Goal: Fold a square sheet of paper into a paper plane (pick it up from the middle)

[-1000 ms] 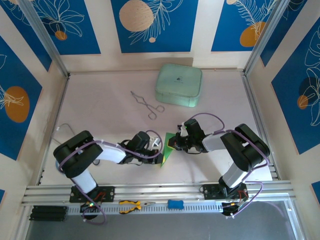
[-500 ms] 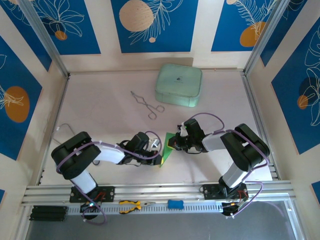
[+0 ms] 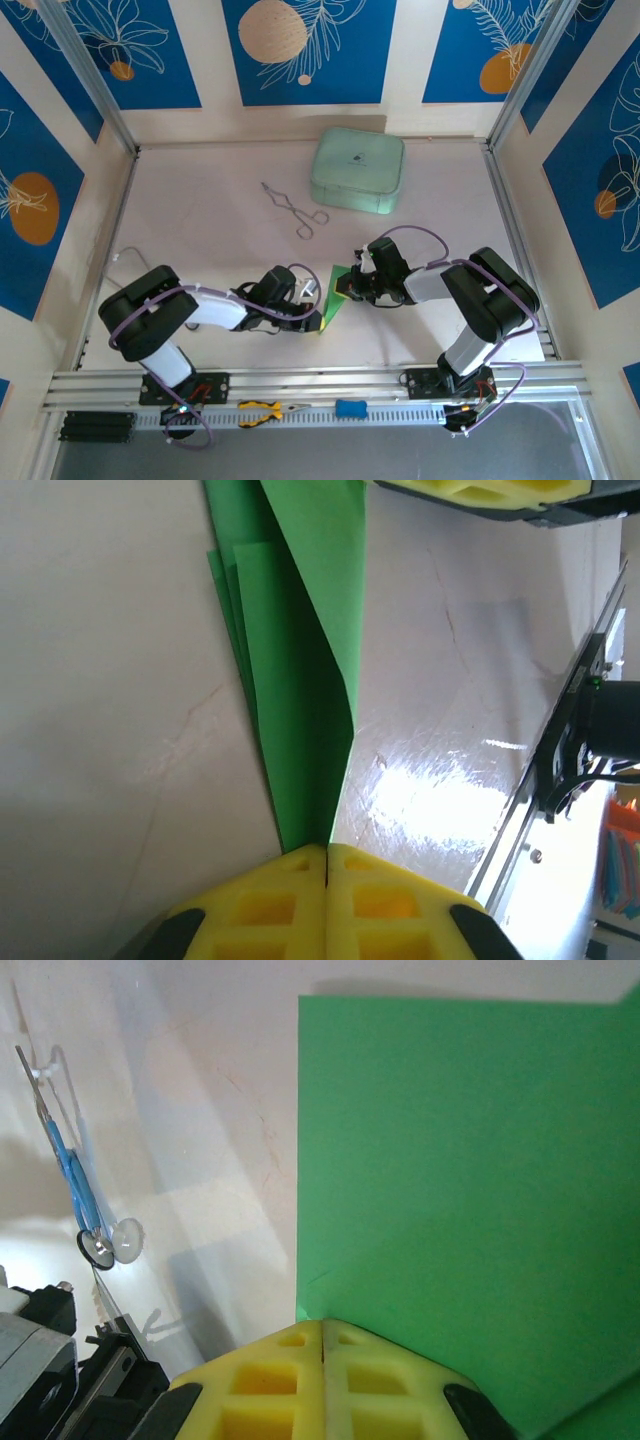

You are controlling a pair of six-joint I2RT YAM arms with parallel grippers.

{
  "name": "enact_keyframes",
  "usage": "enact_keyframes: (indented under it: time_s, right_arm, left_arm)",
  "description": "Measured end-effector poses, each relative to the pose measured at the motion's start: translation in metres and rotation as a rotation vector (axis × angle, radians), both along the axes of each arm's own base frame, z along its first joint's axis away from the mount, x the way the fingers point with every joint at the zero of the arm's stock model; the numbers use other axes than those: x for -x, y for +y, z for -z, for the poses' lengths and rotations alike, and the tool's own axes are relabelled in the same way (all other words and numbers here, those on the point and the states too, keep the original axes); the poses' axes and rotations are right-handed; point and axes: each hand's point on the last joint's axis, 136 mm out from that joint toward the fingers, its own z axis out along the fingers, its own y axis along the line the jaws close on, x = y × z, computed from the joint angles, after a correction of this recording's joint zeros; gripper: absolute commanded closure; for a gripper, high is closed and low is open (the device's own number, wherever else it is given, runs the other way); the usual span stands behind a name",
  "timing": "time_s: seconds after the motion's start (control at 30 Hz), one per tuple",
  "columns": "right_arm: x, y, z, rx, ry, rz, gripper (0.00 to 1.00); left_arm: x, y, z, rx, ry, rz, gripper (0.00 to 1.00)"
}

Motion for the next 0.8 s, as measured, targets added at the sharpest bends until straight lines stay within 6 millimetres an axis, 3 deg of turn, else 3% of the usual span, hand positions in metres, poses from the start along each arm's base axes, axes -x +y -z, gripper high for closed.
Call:
enact_keyframes:
  time_s: [0.1,0.2,0.3,0.5,0.6,0.8]
  right_arm:
    - [-0.0001,-0.0001,0.0002,0.001,0.000,0.001,0.97]
    - [0.0002,0.0001,0.0007,0.000,0.003,-0.001,0.98]
    - [-0.0003,0.0004,0.0003,-0.001,0.002,-0.001,0.98]
    - [0.0002,0.0014,0.0004,0.001,0.005,-0.002,0.98]
    - [0.0004,0.0016,0.0004,0.001,0.005,-0.002,0.98]
    - [0.0003,0.0018,0.0004,0.002,0.004,-0.002,0.98]
  left_arm:
    - [0.0001,0.0001,0.0001,0.000,-0.001,0.001,0.97]
    - [0.0002,0.0000,0.0000,0.000,-0.002,0.002,0.86]
    - [0.0014,0.0009,-0.0015,0.001,0.001,0.004,0.87]
    - [0.0052,0.0064,0.0009,-0.014,0.008,0.001,0.99]
    - [0.0050,0.0066,0.0010,-0.014,0.008,0.000,0.99]
    - [0.0068,0.0088,-0.0011,-0.016,0.009,-0.001,0.85]
